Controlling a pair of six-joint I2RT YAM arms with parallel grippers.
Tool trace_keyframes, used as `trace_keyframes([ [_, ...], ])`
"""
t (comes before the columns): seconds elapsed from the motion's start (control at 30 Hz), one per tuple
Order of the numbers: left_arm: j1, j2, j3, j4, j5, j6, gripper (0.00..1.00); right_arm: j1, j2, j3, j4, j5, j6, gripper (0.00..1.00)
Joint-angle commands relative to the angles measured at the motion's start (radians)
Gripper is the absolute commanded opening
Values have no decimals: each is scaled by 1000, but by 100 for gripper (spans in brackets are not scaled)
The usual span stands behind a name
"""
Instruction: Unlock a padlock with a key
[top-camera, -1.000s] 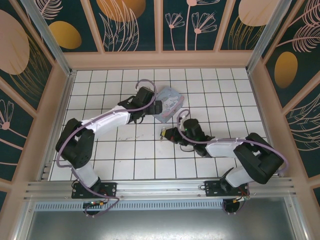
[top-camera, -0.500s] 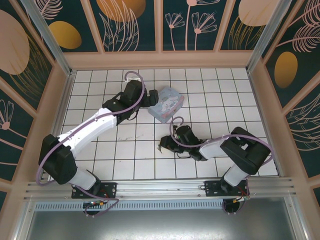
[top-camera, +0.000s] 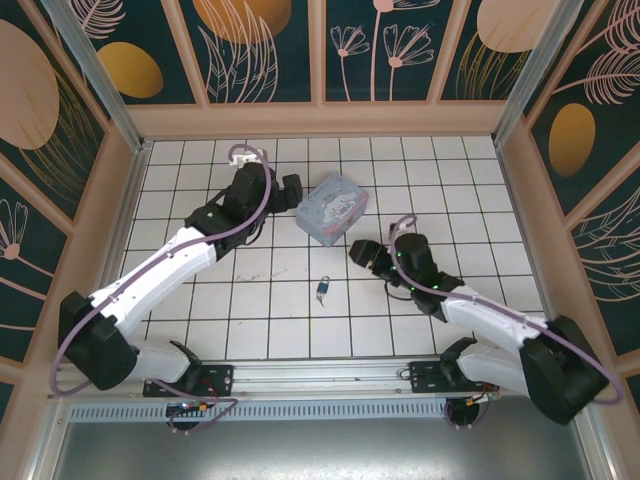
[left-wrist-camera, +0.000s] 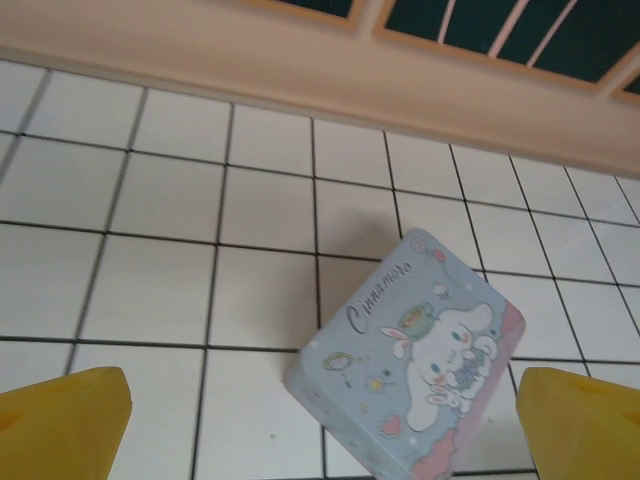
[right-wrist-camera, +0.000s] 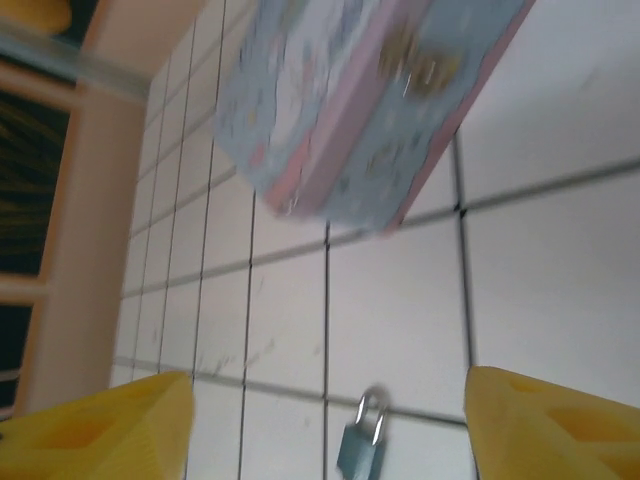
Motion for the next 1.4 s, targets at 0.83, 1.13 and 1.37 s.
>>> trace_keyframes([
  [0.83, 423, -334, -584, 689, -236, 499, 99, -549, 91, -47, 393, 514, -568, 99],
  [1.13, 493, -202, -842, 1104, -171, 507, 99, -551, 255, -200, 728, 616, -593, 99],
  [1.37, 499, 5, -959, 1490, -98, 565, 99, -587, 282, -335, 1078, 401, -736, 99],
])
